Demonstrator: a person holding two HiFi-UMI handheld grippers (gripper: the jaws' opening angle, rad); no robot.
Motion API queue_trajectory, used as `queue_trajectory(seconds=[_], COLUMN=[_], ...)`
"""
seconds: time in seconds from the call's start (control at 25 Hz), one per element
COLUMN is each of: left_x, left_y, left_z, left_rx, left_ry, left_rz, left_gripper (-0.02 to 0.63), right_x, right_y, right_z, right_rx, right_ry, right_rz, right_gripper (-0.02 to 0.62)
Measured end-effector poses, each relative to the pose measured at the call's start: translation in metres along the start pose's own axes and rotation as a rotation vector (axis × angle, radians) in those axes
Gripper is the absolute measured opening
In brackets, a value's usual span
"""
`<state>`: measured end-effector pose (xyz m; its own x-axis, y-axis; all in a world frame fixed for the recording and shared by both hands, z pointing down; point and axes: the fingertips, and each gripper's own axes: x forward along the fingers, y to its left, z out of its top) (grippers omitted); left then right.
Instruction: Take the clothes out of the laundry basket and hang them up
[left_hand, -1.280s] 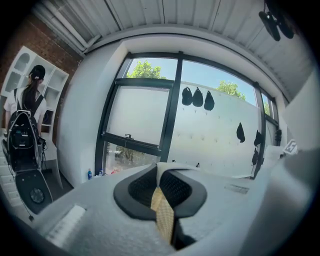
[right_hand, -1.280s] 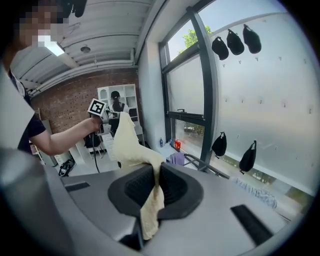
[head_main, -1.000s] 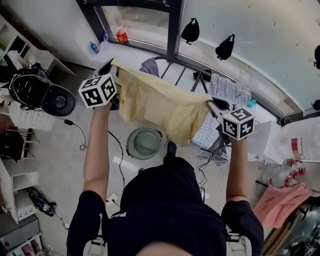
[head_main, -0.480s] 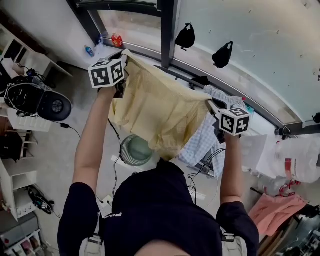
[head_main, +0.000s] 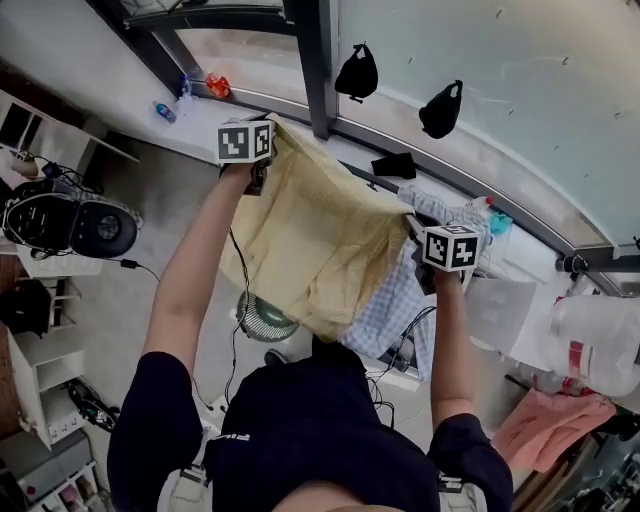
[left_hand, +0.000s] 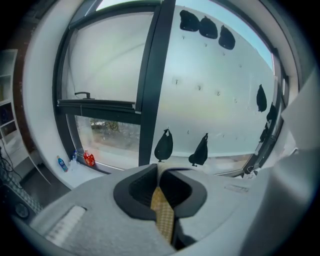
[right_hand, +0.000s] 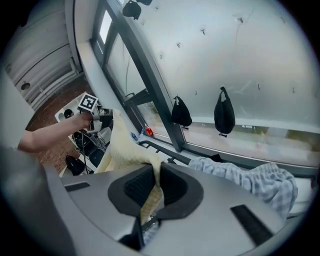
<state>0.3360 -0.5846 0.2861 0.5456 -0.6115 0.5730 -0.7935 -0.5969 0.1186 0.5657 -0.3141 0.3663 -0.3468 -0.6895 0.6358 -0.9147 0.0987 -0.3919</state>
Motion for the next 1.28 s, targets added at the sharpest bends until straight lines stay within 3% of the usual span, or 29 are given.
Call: queue_trajectory(seconds=[0.16,0.28,0.36,0.4,0.44,0.48,0.52,0.6,0.76,0.88,1.08,1.28], left_x=[0.048,0.071,0.079,0.082,0.084,0.085,0.085,0.082,0.07,0.061,0.044,0.027], left_y=[0.001,0.003,0.007,0.008,0.007,0.006,0.005,0.003,0.004,0.007,0.008,0.005], left_z=[-0.037,-0.067,-0.083,-0.089,-0.096,-0.104,-0.111,-0.122,-0.125,-0.126,-0.139,-0.148], left_rx=[-0.007,0.004,0.019,0.025,0.027,0.025,0.022,0.015,-0.015,-0.008,0.012,-0.013], left_ry=[0.077,0.133,0.175,0.192,0.209,0.228,0.248,0.271,0.266,0.258,0.269,0.255], left_rz=[-0.018,-0.007,0.009,0.007,-0.004,-0.02,-0.037,-0.068,-0.11,-0.114,-0.116,-0.113], left_gripper=[0.028,0.029,0.03,0.052,0.121,0.196,0.22,0.266,0.302,0.305,0.318,0.318], right_x=[0.028,0.04,0.047,0.049,0.05,0.05,0.049,0.048,0.045,0.037,0.028,0.02], right_y=[-0.021,-0.039,-0.046,-0.048,-0.05,-0.054,-0.057,-0.059,-0.063,-0.072,-0.058,-0.049], right_z=[-0.026,-0.039,-0.046,-0.048,-0.05,-0.052,-0.052,-0.053,-0.056,-0.067,-0.066,-0.065], right_rx=[0.102,0.147,0.17,0.179,0.187,0.195,0.206,0.25,0.445,0.409,0.413,0.361], right_ry=[0.037,0.073,0.096,0.105,0.109,0.109,0.105,0.091,0.05,0.072,0.059,0.055], right_rz=[-0.021,-0.088,-0.111,-0.116,-0.124,-0.135,-0.146,-0.138,-0.041,-0.06,0.037,0.022], right_gripper=[0.025,0.033,0.108,0.18,0.236,0.28,0.305,0.334,0.353,0.363,0.399,0.399])
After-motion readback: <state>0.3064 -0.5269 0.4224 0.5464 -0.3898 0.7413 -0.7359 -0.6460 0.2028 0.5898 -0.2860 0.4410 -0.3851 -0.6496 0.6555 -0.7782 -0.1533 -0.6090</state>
